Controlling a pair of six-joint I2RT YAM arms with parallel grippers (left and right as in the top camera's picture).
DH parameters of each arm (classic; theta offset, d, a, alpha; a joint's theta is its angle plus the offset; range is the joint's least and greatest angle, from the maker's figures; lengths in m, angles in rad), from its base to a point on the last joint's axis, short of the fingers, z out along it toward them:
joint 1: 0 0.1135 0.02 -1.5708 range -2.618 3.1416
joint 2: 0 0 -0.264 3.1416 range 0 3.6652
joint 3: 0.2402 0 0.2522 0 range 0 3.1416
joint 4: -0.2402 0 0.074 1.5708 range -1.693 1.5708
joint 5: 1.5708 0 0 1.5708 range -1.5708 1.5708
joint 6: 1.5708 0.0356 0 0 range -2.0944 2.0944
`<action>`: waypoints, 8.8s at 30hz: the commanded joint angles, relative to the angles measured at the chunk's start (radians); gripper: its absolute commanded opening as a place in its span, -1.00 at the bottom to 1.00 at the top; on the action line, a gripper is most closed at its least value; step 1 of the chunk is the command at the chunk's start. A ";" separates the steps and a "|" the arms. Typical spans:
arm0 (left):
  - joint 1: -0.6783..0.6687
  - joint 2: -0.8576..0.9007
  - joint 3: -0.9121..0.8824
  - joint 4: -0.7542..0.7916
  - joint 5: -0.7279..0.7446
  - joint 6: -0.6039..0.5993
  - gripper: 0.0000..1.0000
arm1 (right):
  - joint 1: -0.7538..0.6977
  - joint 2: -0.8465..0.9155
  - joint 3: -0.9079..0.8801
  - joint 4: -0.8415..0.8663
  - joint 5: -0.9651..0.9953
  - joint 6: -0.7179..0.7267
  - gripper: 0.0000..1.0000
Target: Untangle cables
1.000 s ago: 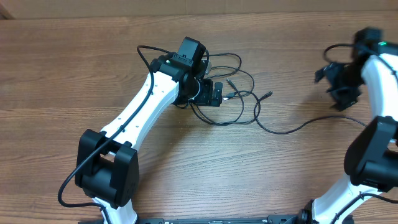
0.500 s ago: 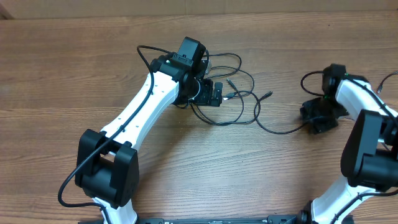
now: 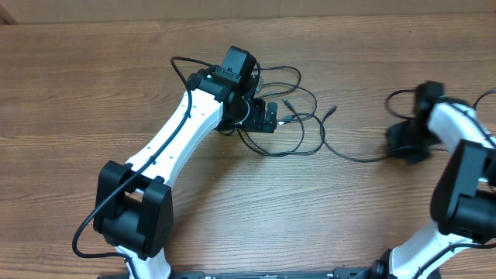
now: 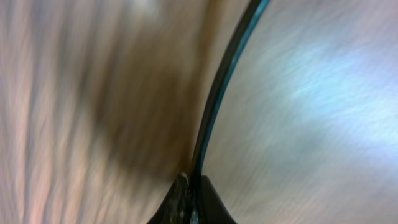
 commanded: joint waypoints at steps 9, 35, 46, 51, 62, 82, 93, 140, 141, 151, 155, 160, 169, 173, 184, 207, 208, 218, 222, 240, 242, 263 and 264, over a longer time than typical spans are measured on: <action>-0.005 0.010 0.012 0.002 -0.006 0.015 0.99 | -0.309 -0.052 0.514 -0.061 0.182 -0.222 -0.92; -0.005 0.010 0.012 0.002 -0.006 0.015 0.99 | -0.559 0.014 0.528 0.286 0.169 -0.391 -0.49; -0.005 0.010 0.012 0.002 -0.006 0.015 0.99 | -0.476 0.029 0.528 0.256 -0.082 -0.391 -0.11; -0.005 0.010 0.012 0.002 -0.006 0.015 0.99 | -0.378 0.029 0.528 0.197 -0.078 -0.421 -0.02; -0.005 0.010 0.012 0.002 -0.006 0.015 0.99 | -0.253 0.029 0.504 -0.010 0.059 -0.421 0.96; -0.005 0.010 0.012 0.002 -0.006 0.015 0.99 | -0.254 0.029 0.137 0.113 0.149 -0.743 0.95; -0.005 0.010 0.012 0.002 -0.006 0.015 0.99 | -0.268 0.029 0.116 -0.018 0.186 -0.813 0.50; -0.005 0.010 0.012 0.002 -0.006 0.015 0.99 | -0.457 0.035 0.528 0.333 0.301 -0.874 -0.92; -0.005 0.010 0.012 0.002 -0.006 0.015 0.99 | -0.475 0.039 0.528 0.352 0.301 -0.874 -0.92; -0.005 0.010 0.012 0.002 -0.006 0.015 0.99 | -0.667 0.168 0.528 0.317 0.079 -0.801 -0.21; -0.005 0.010 0.012 0.002 -0.006 0.015 0.98 | -0.672 0.153 0.530 0.296 -0.079 -0.767 0.56; -0.005 0.010 0.012 0.002 -0.006 0.015 0.99 | -0.631 0.042 0.531 0.306 -0.254 -0.697 1.00; -0.005 0.010 0.012 0.002 -0.006 0.015 0.99 | -0.443 -0.205 0.531 0.170 -0.408 -0.548 1.00; -0.005 0.010 0.012 0.002 -0.006 0.015 0.99 | -0.314 -0.210 0.529 0.013 -0.444 -0.542 1.00; -0.005 0.010 0.012 0.002 -0.006 0.015 0.99 | 0.118 -0.204 0.394 -0.113 -0.443 -0.603 0.99; 0.300 -0.287 0.047 -0.180 -0.217 0.063 0.99 | 0.654 -0.199 -0.003 0.333 -0.367 -0.600 1.00; 0.323 -0.330 0.047 -0.183 -0.201 0.063 0.99 | 0.679 -0.197 -0.016 0.360 -0.326 -0.600 1.00; 0.386 -0.681 -0.006 -0.229 -0.217 0.063 0.99 | 0.837 -0.086 -0.074 0.486 -0.047 -0.644 0.38; 0.386 -0.826 -0.111 -0.228 -0.216 0.063 0.99 | 0.865 -0.048 -0.075 0.489 -0.045 -0.707 0.29; 0.386 -0.931 -0.452 -0.261 -0.216 0.015 0.99 | 0.855 0.068 -0.018 0.465 0.051 -0.735 -0.93; 0.386 -0.904 -0.453 -0.261 -0.216 0.015 0.99 | 0.835 0.047 0.053 0.426 0.097 -0.735 -0.92; 0.386 -0.552 -0.453 -0.237 -0.215 0.014 0.99 | 0.537 -0.034 0.778 0.350 0.088 -0.871 -0.92; 0.386 -0.542 -0.453 -0.214 -0.211 0.014 0.99 | 0.528 -0.033 0.778 0.349 0.089 -0.871 -0.92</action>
